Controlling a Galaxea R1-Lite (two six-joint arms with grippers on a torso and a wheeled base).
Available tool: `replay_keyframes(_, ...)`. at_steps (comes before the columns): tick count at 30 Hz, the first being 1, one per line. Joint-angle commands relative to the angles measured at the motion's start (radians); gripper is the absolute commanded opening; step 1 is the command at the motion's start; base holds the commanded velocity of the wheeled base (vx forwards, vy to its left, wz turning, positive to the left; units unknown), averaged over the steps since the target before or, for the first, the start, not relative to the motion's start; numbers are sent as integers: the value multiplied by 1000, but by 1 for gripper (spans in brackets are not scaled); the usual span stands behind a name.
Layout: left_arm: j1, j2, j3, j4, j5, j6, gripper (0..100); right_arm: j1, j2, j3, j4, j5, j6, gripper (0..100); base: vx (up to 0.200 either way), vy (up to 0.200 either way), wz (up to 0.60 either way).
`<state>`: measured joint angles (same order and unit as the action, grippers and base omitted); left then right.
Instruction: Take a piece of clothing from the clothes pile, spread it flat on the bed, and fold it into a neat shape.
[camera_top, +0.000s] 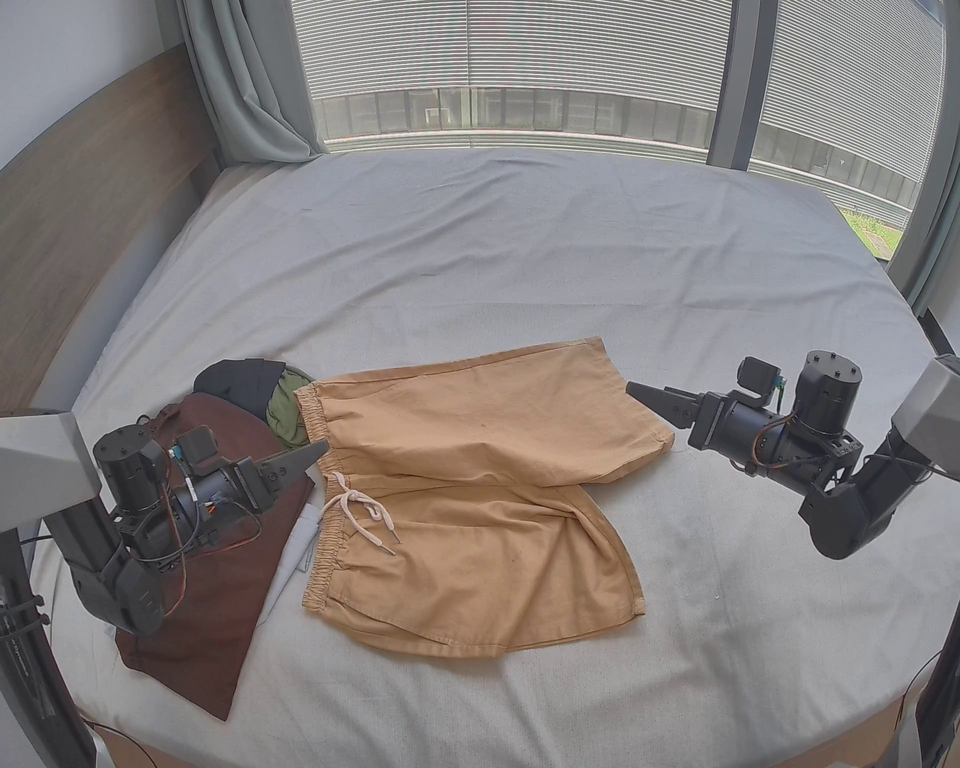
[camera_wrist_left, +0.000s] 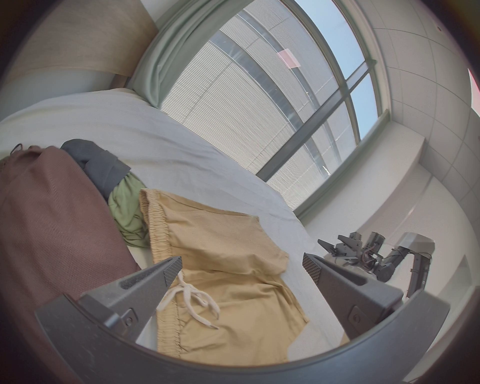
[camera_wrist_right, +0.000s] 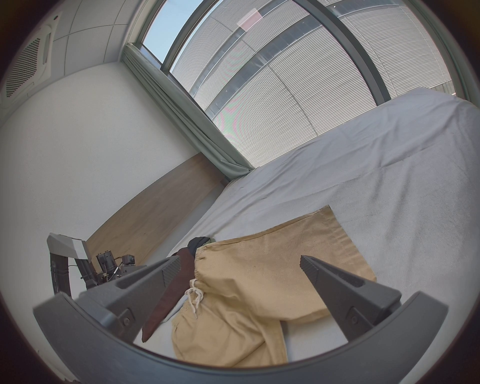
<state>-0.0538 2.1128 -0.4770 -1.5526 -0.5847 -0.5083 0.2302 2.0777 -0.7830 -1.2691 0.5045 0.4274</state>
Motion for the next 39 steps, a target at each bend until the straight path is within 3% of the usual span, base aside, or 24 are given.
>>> replay_keyframes(1, 0, -139, 80, 2, -73, 11, 100, 6, -122, 139, -42, 0, -1, 100, 0, 0, 0)
replay_keyframes(9, 0, -174, 130, 2, -141, 60, 100, 11, -139, 306, -213, 2, -4, 100, 0, 0, 0)
replay_keyframes(20, 32, -154, 178, 2, -193, 151, 100, 0, -128, 343, -214, 2, -27, 100, 0, 0, 0)
replay_keyframes(39, 29, -117, 224, 3, -202, 159, 100, 51, -30, 401, -256, -24, -30, 100, 0, 0, 0)
